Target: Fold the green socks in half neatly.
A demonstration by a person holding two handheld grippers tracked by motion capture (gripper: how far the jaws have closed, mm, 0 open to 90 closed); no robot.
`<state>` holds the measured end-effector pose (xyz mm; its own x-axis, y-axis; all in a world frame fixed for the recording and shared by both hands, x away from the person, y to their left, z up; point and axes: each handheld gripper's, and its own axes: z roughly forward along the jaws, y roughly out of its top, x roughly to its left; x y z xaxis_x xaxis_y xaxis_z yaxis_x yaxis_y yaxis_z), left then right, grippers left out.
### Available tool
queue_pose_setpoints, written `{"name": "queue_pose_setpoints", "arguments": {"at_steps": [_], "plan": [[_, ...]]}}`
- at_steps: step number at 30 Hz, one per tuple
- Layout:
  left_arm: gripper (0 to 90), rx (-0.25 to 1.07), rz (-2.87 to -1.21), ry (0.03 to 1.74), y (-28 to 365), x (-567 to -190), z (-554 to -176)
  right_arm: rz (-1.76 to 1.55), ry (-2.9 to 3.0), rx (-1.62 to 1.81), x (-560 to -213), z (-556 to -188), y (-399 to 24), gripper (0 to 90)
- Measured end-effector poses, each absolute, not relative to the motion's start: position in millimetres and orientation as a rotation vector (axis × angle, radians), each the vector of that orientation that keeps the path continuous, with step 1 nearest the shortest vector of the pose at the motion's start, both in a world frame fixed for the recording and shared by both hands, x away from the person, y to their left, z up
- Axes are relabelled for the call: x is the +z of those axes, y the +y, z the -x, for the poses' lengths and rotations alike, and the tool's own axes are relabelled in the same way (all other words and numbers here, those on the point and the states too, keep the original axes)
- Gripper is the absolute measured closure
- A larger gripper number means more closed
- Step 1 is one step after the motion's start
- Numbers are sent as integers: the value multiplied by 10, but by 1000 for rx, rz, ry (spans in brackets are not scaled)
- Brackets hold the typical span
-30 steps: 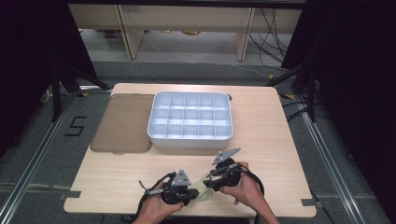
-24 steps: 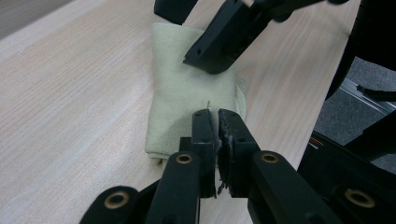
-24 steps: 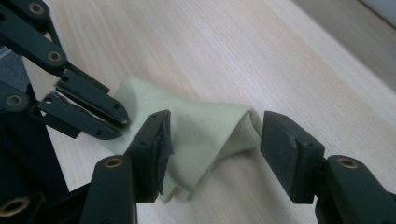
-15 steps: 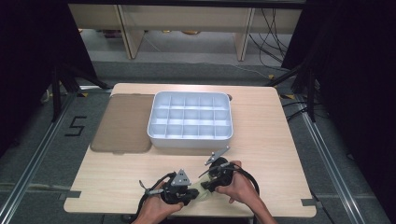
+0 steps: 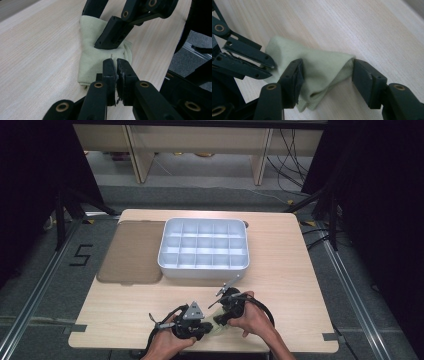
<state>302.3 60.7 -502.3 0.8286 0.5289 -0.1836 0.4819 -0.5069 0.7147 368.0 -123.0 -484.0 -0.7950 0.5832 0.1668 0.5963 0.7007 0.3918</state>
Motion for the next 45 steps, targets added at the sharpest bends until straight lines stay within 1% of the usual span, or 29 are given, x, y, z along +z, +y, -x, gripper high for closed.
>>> {"name": "queue_pose_setpoints", "arguments": {"at_steps": [5,6,7,9,11,14,18,21,24,26,27,28,29,30,32,34,36,38,42,45], "plan": [[842,70,-2212,707,624,-5019,-3034,998,-2843,-673,-4846,-3699,-1236,428],[842,54,-2173,756,604,-5032,-3015,995,-2820,-674,-4846,-3696,-1229,479],[842,54,-2173,755,605,-5033,-3016,977,-2818,-687,-4850,-3703,-1234,525],[841,56,-2171,755,607,-5035,-3016,973,-2785,-706,-4859,-3702,-1250,582],[840,58,-2171,747,608,-5035,-3019,954,-2761,-731,-4874,-3714,-1271,618],[830,58,-2171,743,617,-5031,-3024,960,-2747,-739,-4877,-3708,-1274,644],[748,62,-2164,725,655,-4994,-3012,962,-2786,-717,-4855,-3679,-1238,665],[648,56,-2141,737,705,-4976,-2987,965,-2793,-708,-4846,-3663,-1219,670],[532,78,-2132,768,899,-4952,-2945,957,-2807,-702,-4837,-3652,-1209,676],[472,87,-2114,802,1022,-4956,-2895,961,-2803,-697,-4832,-3646,-1203,677],[442,87,-2114,802,1022,-4956,-2895,963,-2813,-692,-4827,-3646,-1203,678],[417,108,-2117,823,1136,-4964,-2857,965,-2813,-689,-4824,-3640,-1197,679],[404,108,-2117,823,1136,-4964,-2857,965,-2813,-689,-4824,-3640,-1197,679],[393,111,-2097,862,1270,-4990,-2801,946,-2835,-682,-4816,-3633,-1179,680],[381,118,-2099,861,1333,-4985,-2786,938,-2848,-682,-4812,-3638,-1179,681],[367,122,-2055,909,1459,-4986,-2742,931,-2859,-678,-4803,-3629,-1168,682],[359,144,-2064,901,1530,-4966,-2744,936,-2862,-677,-4798,-3623,-1161,684],[351,169,-2049,913,1561,-4972,-2752,934,-2868,-671,-4790,-3620,-1154,684],[340,169,-2076,915,1580,-5000,-2782,915,-2883,-673,-4767,-3603,-1137,686],[336,169,-2064,940,1568,-5015,-2785,911,-2875,-671,-4752,-3596,-1140,687]]}}
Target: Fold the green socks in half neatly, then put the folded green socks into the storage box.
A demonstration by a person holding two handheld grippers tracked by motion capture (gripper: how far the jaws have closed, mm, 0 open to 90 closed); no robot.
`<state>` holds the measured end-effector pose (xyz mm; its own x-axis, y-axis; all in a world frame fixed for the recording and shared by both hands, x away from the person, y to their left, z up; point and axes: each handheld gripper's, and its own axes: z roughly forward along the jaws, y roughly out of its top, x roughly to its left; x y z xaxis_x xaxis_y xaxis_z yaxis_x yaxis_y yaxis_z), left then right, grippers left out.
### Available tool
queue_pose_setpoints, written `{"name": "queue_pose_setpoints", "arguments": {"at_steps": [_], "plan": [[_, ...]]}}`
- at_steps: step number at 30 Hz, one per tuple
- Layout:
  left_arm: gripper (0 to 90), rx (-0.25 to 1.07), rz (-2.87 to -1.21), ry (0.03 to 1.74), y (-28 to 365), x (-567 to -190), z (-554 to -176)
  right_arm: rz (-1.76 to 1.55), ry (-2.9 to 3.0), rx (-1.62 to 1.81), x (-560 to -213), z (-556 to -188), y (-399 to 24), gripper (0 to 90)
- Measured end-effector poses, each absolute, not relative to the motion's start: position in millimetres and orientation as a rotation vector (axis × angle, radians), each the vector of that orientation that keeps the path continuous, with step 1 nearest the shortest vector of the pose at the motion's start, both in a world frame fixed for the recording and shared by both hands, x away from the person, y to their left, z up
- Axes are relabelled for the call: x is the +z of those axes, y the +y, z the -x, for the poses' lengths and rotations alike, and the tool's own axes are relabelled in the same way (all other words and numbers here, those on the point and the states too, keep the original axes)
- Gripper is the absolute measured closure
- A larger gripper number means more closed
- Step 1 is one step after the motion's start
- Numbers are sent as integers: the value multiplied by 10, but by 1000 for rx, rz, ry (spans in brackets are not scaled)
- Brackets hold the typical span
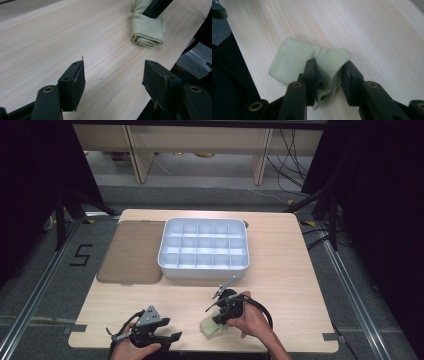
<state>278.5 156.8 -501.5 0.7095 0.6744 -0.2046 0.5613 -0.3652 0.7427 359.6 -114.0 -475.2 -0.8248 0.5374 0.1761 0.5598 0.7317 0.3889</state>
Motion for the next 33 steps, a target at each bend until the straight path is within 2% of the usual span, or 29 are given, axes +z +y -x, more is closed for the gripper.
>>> {"name": "queue_pose_setpoints", "arguments": {"at_steps": [10,19,33], "plan": [[333,172,-2053,947,1600,-5015,-2806,880,-2885,-715,-4673,-3576,-1149,690],[329,167,-2055,963,1641,-5007,-2823,868,-2905,-806,-4408,-3566,-1235,691],[327,162,-2071,951,1671,-4978,-2838,898,-2956,-761,-4136,-3691,-1328,691]]}}
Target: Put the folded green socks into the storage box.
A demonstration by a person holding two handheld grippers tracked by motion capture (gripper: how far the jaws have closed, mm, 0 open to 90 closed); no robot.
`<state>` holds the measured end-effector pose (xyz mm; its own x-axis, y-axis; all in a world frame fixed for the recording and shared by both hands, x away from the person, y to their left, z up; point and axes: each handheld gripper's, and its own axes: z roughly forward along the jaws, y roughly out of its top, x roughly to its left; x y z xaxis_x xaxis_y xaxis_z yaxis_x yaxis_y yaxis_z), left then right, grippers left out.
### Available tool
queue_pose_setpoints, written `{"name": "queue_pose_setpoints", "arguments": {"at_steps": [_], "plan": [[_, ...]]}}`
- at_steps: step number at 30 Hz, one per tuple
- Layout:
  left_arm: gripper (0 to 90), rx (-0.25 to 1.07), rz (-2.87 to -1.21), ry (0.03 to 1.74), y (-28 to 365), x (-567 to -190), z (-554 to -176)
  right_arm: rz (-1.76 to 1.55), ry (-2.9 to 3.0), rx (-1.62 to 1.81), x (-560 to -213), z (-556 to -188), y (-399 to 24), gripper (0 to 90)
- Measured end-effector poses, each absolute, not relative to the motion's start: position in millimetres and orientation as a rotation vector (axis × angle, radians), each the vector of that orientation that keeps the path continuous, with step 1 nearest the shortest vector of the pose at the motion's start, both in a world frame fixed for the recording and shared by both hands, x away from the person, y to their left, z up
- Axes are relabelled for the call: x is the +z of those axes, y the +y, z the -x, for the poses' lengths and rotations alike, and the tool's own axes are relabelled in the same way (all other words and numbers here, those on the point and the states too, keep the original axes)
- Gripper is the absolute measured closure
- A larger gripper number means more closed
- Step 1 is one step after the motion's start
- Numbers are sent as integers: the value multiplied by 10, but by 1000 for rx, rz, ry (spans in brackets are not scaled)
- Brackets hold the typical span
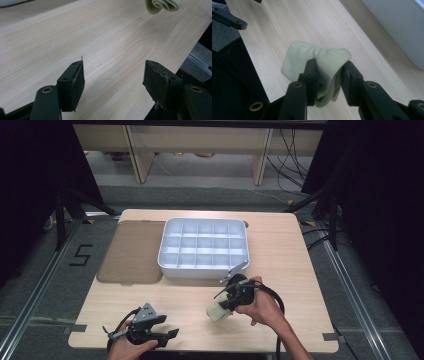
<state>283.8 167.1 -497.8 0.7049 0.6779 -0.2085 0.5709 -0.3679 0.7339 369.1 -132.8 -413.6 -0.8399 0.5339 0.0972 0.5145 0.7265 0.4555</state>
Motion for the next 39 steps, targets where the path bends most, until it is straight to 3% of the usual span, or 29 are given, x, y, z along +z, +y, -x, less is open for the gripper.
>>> {"name": "queue_pose_setpoints", "arguments": {"at_steps": [39], "plan": [[270,178,-2070,965,1657,-5017,-2855,-976,2816,671,-3439,-4256,-1639,689]]}}
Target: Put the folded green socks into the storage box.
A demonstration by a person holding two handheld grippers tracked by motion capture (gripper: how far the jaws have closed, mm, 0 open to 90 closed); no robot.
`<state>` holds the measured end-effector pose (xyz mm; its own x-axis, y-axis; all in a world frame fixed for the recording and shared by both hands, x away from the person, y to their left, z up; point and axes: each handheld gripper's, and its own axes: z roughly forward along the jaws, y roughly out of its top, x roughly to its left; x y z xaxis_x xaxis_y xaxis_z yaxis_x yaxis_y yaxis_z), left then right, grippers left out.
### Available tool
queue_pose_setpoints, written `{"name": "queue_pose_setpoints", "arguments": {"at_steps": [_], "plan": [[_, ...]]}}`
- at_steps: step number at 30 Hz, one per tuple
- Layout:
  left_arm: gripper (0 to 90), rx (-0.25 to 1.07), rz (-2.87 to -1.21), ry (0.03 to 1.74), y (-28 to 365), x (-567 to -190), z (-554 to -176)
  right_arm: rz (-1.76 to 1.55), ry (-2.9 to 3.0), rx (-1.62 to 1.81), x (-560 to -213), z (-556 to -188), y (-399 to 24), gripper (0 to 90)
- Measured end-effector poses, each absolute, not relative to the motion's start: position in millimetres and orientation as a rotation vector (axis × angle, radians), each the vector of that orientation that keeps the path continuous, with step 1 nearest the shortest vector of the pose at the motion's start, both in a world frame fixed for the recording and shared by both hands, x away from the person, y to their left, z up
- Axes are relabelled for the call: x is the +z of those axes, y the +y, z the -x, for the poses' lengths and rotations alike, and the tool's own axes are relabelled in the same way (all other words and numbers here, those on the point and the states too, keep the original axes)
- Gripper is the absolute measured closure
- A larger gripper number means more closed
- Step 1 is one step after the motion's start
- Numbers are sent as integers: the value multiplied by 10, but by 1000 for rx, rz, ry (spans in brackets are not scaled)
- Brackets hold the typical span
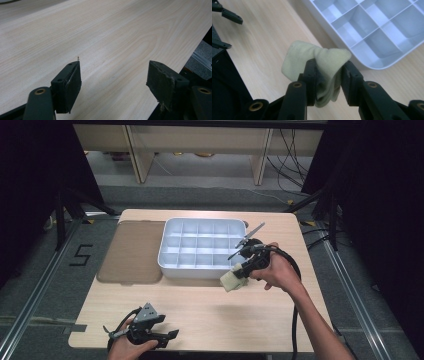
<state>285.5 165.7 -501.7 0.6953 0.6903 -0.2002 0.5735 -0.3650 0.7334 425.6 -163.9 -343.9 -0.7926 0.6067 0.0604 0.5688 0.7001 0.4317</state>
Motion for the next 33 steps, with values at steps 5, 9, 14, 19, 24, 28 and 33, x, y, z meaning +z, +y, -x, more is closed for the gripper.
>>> {"name": "queue_pose_setpoints", "arguments": {"at_steps": [5,9,14,19,24,28,33], "plan": [[270,180,-2071,966,1657,-5015,-2856,-1008,2795,666,-3368,-4351,-1688,689],[270,186,-2068,963,1659,-5015,-2858,-1022,2776,657,-3326,-4433,-1720,689],[269,187,-2086,953,1673,-5010,-2864,-1047,2748,640,-3285,-4550,-1742,689],[269,182,-2069,965,1659,-5019,-2858,-1091,2733,619,-3302,-4692,-1737,689],[269,187,-2082,962,1665,-5021,-2863,-1135,2716,601,-3337,-4836,-1726,689],[269,181,-2072,961,1658,-5017,-2855,-1132,2709,587,-3395,-4949,-1709,689],[268,179,-2079,959,1660,-5022,-2858,-1161,2712,533,-3479,-5057,-1682,689]]}}
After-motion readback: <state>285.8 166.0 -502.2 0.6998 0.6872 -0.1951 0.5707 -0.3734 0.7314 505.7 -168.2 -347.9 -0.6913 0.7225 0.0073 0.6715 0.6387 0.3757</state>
